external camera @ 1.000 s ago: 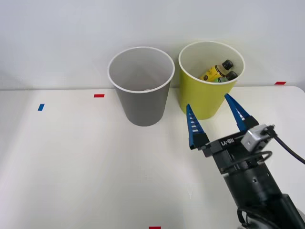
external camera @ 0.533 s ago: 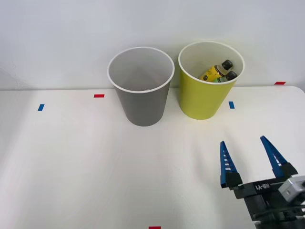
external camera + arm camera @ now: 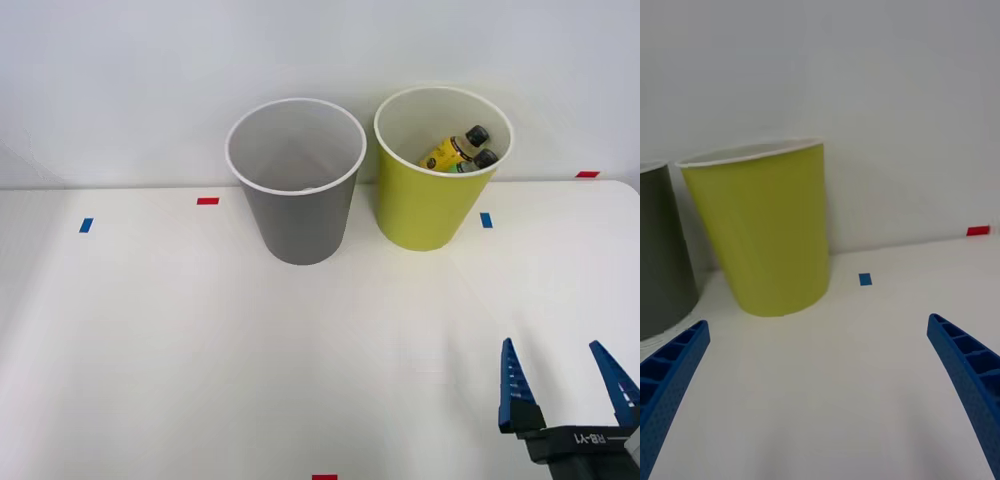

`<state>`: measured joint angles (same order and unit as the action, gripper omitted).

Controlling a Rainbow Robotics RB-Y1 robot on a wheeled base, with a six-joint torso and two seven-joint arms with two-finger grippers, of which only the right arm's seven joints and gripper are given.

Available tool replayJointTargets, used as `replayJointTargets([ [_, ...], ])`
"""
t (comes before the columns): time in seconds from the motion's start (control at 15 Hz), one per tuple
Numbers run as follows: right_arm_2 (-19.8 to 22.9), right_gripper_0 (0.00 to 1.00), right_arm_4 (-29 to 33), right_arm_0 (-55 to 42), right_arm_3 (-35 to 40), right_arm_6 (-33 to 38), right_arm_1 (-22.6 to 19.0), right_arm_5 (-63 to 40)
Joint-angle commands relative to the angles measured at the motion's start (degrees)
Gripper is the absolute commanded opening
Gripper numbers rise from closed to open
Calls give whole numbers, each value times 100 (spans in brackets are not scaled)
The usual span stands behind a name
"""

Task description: Put cans in the gray bin, plastic bottles in the light green bin

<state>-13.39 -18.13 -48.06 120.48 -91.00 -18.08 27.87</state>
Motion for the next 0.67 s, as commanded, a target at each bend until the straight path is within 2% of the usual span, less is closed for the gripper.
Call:
replayJointTargets([
  [0.07, 179, 100, 249, -248, 2, 21, 349, -247],
  [0.33, 619, 100, 679, -142, -7, -14, 692, -1020],
  [0.47, 636, 100, 794, -98, 2, -14, 859, -1091],
  [0.67, 610, 100, 978, -142, 2, 39, 894, -1091],
])
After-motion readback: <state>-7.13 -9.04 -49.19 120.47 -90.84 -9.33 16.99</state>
